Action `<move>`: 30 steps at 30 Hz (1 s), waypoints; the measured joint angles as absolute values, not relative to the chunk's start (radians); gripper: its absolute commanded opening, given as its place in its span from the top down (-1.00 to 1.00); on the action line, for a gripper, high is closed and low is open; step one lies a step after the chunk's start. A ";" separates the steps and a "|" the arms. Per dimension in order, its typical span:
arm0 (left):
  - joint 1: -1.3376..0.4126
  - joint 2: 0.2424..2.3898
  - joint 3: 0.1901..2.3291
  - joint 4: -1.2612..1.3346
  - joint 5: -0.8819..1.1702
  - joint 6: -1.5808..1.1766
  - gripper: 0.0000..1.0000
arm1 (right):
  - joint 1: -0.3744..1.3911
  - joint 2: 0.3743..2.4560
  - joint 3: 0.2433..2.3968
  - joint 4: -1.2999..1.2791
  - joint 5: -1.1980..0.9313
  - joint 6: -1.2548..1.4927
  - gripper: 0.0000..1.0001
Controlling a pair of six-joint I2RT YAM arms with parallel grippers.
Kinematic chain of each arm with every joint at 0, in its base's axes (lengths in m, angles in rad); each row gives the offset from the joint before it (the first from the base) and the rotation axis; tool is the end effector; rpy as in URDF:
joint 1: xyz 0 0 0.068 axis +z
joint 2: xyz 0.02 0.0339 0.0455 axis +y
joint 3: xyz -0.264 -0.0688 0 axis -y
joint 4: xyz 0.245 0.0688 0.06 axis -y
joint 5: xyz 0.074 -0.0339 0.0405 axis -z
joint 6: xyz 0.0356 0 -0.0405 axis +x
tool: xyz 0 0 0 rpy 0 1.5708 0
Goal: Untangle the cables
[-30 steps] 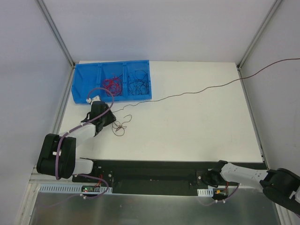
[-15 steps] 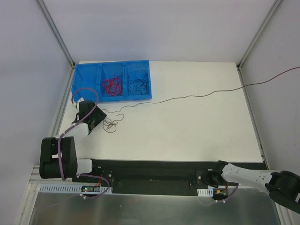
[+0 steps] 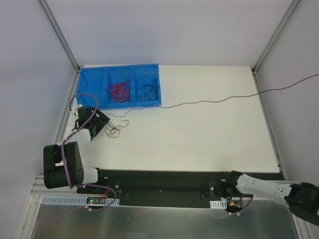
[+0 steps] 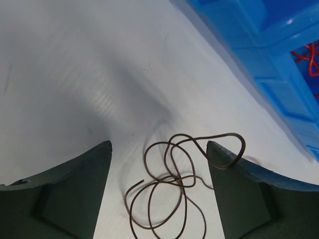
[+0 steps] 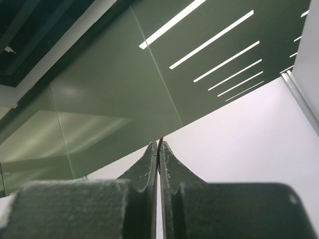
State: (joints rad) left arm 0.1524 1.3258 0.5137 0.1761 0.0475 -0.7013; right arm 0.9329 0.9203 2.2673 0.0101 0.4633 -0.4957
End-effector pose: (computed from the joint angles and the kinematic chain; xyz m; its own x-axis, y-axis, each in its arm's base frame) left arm 0.2535 0.0372 0.1680 -0.3751 -0.7096 -0.5964 -0.4658 0.7005 -0.5406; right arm -0.0596 -0.1071 0.6792 0.8269 0.4010 -0.3943 -0.3057 0.9090 0.2833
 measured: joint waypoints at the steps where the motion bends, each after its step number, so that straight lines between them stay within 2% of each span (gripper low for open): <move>1: 0.165 1.326 0.514 0.176 0.051 -0.703 -0.55 | 0.937 0.912 2.267 0.014 0.466 -0.501 0.99; 5: 0.218 1.325 0.514 0.174 0.067 -0.716 -0.67 | 0.953 0.876 2.251 0.031 0.469 -0.512 0.99; 10: 0.244 1.319 0.514 0.173 0.115 -0.736 -0.65 | 0.963 0.830 2.207 0.067 0.487 -0.521 0.99; 17: 0.243 1.209 0.514 0.150 0.265 -0.741 -0.68 | 0.984 0.784 1.948 0.109 0.500 -0.490 0.99; 21: 0.219 1.118 0.521 0.134 0.359 -0.724 -0.69 | 0.984 0.839 1.863 0.082 0.501 -0.466 0.99; 25: 0.128 1.080 0.558 0.113 0.428 -0.691 -0.66 | 0.986 0.960 1.931 0.046 0.478 -0.420 0.99; 30: -0.043 1.032 0.623 0.078 0.461 -0.624 -0.66 | 0.986 1.164 2.197 -0.027 0.377 -0.295 0.99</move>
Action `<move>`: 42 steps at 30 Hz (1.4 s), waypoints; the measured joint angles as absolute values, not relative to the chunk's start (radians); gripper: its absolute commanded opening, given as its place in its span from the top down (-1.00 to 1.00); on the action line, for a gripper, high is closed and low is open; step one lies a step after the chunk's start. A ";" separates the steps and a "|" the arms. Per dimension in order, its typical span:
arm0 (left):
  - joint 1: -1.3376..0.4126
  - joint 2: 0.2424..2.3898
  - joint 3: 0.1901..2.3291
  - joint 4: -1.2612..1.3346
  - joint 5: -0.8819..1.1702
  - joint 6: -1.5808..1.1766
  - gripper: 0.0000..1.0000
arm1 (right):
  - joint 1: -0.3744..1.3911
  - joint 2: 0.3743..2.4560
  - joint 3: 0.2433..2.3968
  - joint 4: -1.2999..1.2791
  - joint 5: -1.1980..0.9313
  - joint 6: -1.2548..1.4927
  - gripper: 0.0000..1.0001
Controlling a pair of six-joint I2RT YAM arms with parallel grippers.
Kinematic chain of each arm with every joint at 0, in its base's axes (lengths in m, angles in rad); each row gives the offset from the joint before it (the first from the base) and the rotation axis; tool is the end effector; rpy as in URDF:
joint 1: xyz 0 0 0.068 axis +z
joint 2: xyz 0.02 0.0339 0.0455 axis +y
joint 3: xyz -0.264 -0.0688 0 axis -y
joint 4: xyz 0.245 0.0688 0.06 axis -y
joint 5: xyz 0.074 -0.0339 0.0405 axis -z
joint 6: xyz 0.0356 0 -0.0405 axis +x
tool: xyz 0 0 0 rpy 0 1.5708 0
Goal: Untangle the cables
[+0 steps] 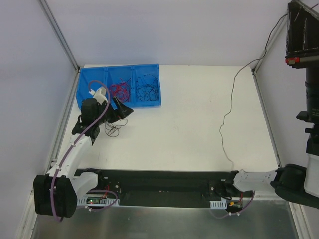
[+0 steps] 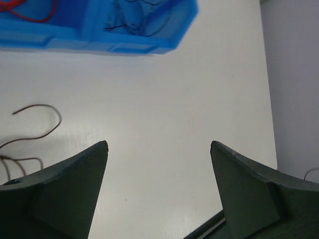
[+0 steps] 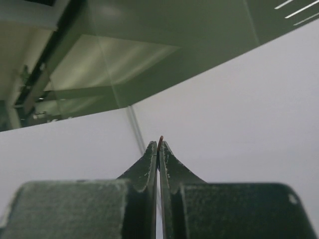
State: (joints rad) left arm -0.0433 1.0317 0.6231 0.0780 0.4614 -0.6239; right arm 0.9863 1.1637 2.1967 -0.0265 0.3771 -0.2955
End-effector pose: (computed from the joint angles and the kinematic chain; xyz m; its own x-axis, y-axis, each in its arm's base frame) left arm 0.2324 -0.0259 0.2634 -0.5316 -0.5006 -0.6832 0.1834 0.7195 -0.6699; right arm 0.0367 0.0317 0.6876 0.6402 0.4769 -0.6023 -0.5021 0.8531 0.1419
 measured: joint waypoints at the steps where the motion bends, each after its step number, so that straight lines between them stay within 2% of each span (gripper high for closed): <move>1: -0.076 1.022 0.641 0.070 0.466 -0.607 -0.66 | 0.986 1.198 2.248 -0.037 0.353 -0.267 0.99; 4: -0.133 1.002 0.702 0.064 0.500 -0.563 -0.64 | 0.986 1.262 2.331 -0.053 0.295 -0.203 0.99; 6: -0.151 0.989 0.746 0.072 0.529 -0.538 -0.64 | 0.986 1.247 2.274 -0.048 0.281 -0.177 0.99; 17: -0.154 1.011 0.903 0.129 0.737 -0.478 -0.61 | 0.981 0.937 1.411 0.026 0.387 -0.082 0.99; 25: -0.253 1.172 1.028 0.167 0.870 -0.479 -0.63 | 0.883 0.757 0.857 -0.182 0.439 0.176 0.99; 31: -0.430 1.394 1.101 0.263 0.971 -0.533 -0.54 | 0.716 0.717 0.735 -0.362 0.318 0.372 0.99; 36: -0.544 1.541 1.024 0.402 1.031 -0.622 -0.36 | 0.689 0.730 0.734 -0.372 0.170 0.476 0.99; 42: -0.619 1.592 0.902 0.663 1.097 -0.785 -0.43 | 0.686 0.736 0.723 -0.324 0.035 0.567 0.99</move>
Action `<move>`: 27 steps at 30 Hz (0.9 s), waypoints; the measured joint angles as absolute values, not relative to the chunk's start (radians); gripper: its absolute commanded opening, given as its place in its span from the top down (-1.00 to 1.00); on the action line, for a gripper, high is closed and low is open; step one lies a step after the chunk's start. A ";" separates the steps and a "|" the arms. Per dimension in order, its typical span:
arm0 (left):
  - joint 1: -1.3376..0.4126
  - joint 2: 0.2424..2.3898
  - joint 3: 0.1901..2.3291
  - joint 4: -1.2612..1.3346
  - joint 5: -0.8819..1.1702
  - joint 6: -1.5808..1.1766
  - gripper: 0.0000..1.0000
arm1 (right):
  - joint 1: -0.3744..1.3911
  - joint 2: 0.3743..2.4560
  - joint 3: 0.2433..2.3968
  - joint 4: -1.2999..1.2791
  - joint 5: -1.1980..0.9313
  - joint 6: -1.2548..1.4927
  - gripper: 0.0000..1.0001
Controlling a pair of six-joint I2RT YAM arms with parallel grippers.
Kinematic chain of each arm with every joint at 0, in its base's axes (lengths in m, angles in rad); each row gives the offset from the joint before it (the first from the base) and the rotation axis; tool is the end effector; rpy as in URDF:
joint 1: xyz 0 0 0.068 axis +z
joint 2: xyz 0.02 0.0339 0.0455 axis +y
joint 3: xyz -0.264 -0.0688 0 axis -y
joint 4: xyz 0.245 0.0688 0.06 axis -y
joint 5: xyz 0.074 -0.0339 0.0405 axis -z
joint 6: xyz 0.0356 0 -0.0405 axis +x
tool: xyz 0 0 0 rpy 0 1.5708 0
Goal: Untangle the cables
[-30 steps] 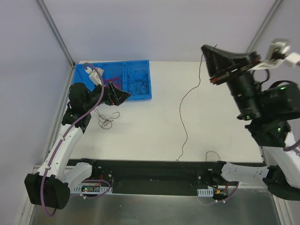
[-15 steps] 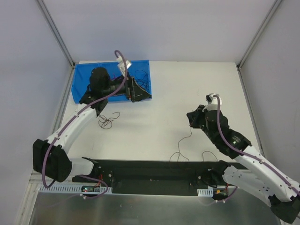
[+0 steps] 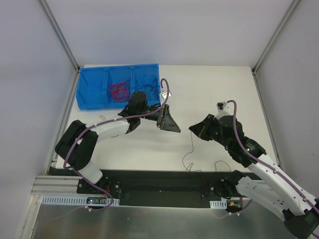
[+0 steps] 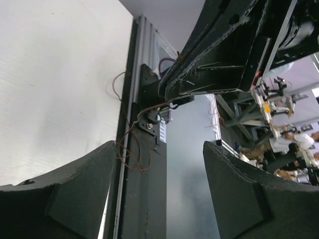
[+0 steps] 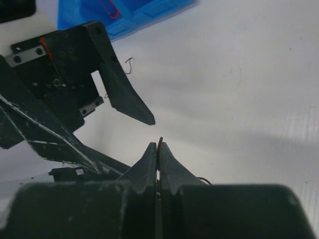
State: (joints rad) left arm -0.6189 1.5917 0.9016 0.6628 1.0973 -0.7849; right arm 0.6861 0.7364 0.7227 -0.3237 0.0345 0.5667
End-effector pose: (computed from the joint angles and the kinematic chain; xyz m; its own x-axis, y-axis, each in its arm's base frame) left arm 0.2609 -0.2247 0.2653 -0.7148 0.1135 -0.6900 0.6841 -0.0912 -0.7237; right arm 0.1351 0.1090 0.3112 -0.5425 0.2493 -0.8022 -0.3754 0.7824 0.4969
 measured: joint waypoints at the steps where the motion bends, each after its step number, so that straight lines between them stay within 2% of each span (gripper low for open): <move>1: -0.633 1.598 0.895 0.703 1.104 -0.807 -0.44 | 0.685 0.736 0.722 -0.313 0.019 0.578 0.99; 5: -0.696 1.630 0.894 0.804 1.126 -0.858 -0.43 | 0.683 0.723 0.722 -0.240 -0.034 0.632 0.99; 11: -0.744 1.694 0.867 1.016 1.144 -0.992 -0.12 | 0.682 0.709 0.712 -0.135 -0.064 0.709 0.99; 18: -0.744 1.738 0.848 1.138 1.138 -1.065 -0.14 | 0.682 0.709 0.647 -0.023 -0.108 0.806 0.99; 20: -0.745 1.738 0.845 1.147 1.131 -1.065 0.29 | 0.681 0.712 0.627 0.004 -0.120 0.831 0.99; 22: -0.744 1.738 0.844 1.145 1.123 -1.057 0.62 | 0.681 0.713 0.612 0.024 -0.121 0.847 0.99; 23: -0.744 1.735 0.844 1.129 1.119 -1.038 0.94 | 0.680 0.713 0.604 0.027 -0.121 0.854 0.99; 25: -0.744 1.726 0.847 1.071 1.116 -1.000 1.00 | 0.680 0.711 0.610 0.008 -0.115 0.846 0.76; 27: -0.738 1.706 0.856 0.950 1.106 -0.922 1.00 | 0.679 0.704 0.628 -0.063 -0.098 0.818 0.30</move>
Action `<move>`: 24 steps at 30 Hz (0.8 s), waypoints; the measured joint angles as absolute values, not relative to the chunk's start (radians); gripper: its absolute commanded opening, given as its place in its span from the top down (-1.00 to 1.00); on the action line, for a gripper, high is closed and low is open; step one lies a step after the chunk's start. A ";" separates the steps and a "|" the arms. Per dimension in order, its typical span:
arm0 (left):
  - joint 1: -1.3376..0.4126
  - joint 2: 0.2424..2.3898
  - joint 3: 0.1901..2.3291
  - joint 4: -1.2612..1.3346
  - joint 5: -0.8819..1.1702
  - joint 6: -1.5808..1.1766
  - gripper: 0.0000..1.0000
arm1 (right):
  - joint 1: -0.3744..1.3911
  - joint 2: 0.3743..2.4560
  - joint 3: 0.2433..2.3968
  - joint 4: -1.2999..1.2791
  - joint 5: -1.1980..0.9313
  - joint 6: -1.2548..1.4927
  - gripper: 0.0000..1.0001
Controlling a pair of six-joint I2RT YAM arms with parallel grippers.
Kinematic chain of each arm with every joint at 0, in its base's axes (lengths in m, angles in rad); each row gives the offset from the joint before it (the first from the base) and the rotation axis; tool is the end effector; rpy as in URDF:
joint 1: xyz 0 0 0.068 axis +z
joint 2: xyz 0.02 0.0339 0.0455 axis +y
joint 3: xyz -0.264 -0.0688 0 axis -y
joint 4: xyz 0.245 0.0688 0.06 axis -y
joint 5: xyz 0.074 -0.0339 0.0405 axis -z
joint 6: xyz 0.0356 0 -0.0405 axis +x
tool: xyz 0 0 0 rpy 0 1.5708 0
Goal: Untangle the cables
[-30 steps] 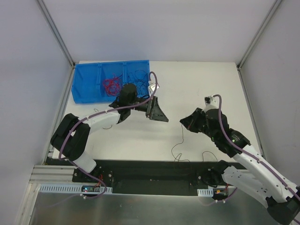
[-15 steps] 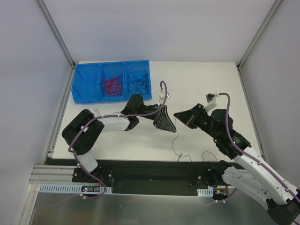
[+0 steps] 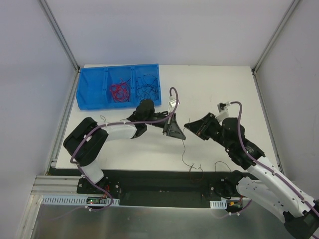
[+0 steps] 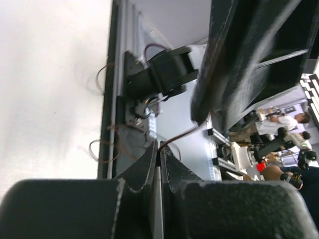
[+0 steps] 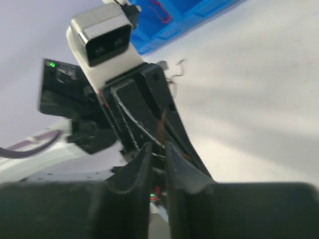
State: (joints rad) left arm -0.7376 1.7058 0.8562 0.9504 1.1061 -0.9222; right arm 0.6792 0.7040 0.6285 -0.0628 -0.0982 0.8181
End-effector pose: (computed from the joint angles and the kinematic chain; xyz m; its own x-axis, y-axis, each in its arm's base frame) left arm 0.2390 -0.2602 0.2398 -0.7198 0.1715 -0.6727 0.6390 -0.2149 -0.7385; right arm 0.1347 0.1133 0.3106 -0.5847 0.4614 -0.6672 -0.4007 0.5508 0.7321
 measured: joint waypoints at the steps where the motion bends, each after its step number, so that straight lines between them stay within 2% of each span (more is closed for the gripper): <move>1: -0.735 1.697 0.860 0.902 1.095 -0.894 1.00 | 0.679 0.700 0.642 -0.102 -0.084 0.802 0.12; 4: -0.708 1.663 0.893 0.680 1.053 -0.779 1.00 | 0.677 0.698 0.727 -0.284 -0.022 0.730 -0.51; 7: -0.661 1.639 0.942 0.465 0.985 -0.669 1.00 | 0.677 0.683 0.797 -0.478 0.072 0.675 -0.86; 10: -0.622 1.618 0.974 0.338 0.931 -0.601 1.00 | 0.676 0.665 0.800 -0.674 0.173 0.689 -0.87; 15: -0.602 1.568 0.977 0.230 0.881 -0.534 1.00 | 0.673 0.688 0.672 -0.871 0.241 0.768 -0.67; 18: -0.603 1.565 0.978 0.213 0.879 -0.520 1.00 | 0.673 0.710 0.591 -0.924 0.259 0.812 -0.60; 24: -0.603 1.565 0.978 0.178 0.877 -0.505 1.00 | 0.673 0.713 0.505 -0.931 0.302 0.860 -0.28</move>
State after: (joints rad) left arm -0.6025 1.5646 0.9775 0.1783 0.8772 -0.5049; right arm 0.6727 0.7132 0.5045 -0.9314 0.3023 0.8600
